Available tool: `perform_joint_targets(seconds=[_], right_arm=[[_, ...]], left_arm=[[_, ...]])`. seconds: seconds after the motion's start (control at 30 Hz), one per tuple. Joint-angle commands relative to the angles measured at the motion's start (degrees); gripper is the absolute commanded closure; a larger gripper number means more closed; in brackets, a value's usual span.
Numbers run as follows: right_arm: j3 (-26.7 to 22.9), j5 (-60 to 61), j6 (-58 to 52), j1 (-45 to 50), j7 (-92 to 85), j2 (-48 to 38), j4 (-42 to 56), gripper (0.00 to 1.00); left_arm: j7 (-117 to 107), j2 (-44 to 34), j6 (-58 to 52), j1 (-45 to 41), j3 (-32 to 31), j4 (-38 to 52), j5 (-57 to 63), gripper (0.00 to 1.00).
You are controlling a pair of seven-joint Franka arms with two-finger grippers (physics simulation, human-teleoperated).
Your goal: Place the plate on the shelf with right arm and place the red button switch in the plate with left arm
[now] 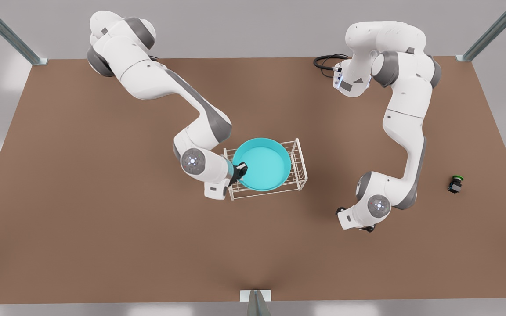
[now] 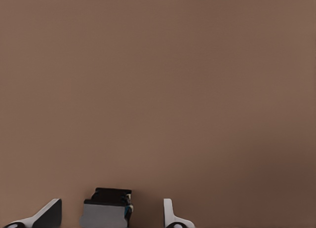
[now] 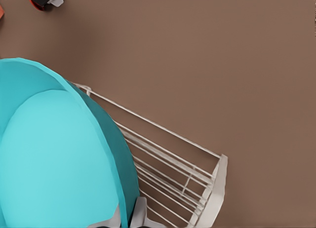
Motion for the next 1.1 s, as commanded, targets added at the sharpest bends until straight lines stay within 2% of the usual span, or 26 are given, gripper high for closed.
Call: perform_joint_targets(seconds=[0.0, 0.23, 0.3, 0.33, 0.47, 0.57, 0.63, 0.7, 0.77, 0.83, 0.87, 0.9, 0.97, 1.07], right_arm=[[0.0, -0.4, 2.6, 0.3, 17.1, -0.1, -0.7, 0.79], [0.3, -0.3, 1.9, 0.0, 16.5, -1.9, -4.9, 0.79], [0.5, -0.3, 1.7, 0.1, 16.6, -1.8, -4.9, 0.79], [0.5, -0.3, 1.6, 0.2, 17.2, -1.8, -4.9, 0.0], [0.5, -0.3, 1.3, 0.3, 16.6, -3.2, -4.8, 0.0], [0.2, -0.3, -7.7, -0.7, 16.8, -13.3, -4.7, 0.0], [-0.2, -2.4, -17.0, -7.3, 16.5, -17.2, -4.0, 0.0], [-0.8, -10.6, -25.4, -16.7, 7.8, -17.9, -2.7, 0.0], [-0.8, -18.2, -27.7, -24.2, -2.4, -17.8, -2.6, 0.0], [-6.5, -20.8, -28.3, -25.3, -6.1, -17.8, -2.7, 0.0], [-11.7, -20.9, -28.4, -23.1, -6.1, -20.4, -3.0, 0.0], [-14.5, -21.8, -28.2, -20.8, -5.5, -23.7, -3.6, 0.0], [-14.5, -19.1, -29.8, -20.8, -5.3, -32.8, -9.8, 0.0], [-14.5, -17.5, -29.4, -20.8, -4.9, -36.3, -14.1, 0.0]], left_arm=[[4.3, 0.1, -0.2, 0.0, 0.1, 0.0, 0.1, 0.0], [4.3, 0.3, -1.7, 0.0, 0.9, -0.2, 0.1, 0.0], [4.0, 0.3, -1.7, 0.0, 0.9, -0.2, 0.0, 0.19], [4.0, 0.5, -1.6, 0.0, 0.9, -0.2, 0.0, 0.26], [4.0, 0.8, -1.6, 0.0, 0.8, -0.1, 0.0, 0.31], [4.0, 0.7, -1.7, 0.0, 0.9, 0.0, -1.3, 0.37], [4.0, 0.5, -1.7, 0.0, 0.9, 0.0, -1.3, 0.37], [3.9, 0.4, -1.8, 0.0, 0.9, 0.0, -1.3, 0.38], [3.9, 0.4, -1.8, 0.0, 0.9, 0.0, -1.3, 0.44], [3.9, 0.2, -1.9, 0.1, 0.9, 0.0, -1.4, 0.49], [3.9, 0.1, -1.9, 0.1, 0.9, 0.0, -1.4, 0.49], [3.8, -0.2, -2.0, 0.1, 0.9, 0.0, -1.4, 0.49], [3.0, -0.2, -2.0, 0.1, 0.8, 0.0, -1.4, 0.49], [1.3, -0.5, -2.0, 0.0, 0.8, -0.1, -1.4, 0.52]])
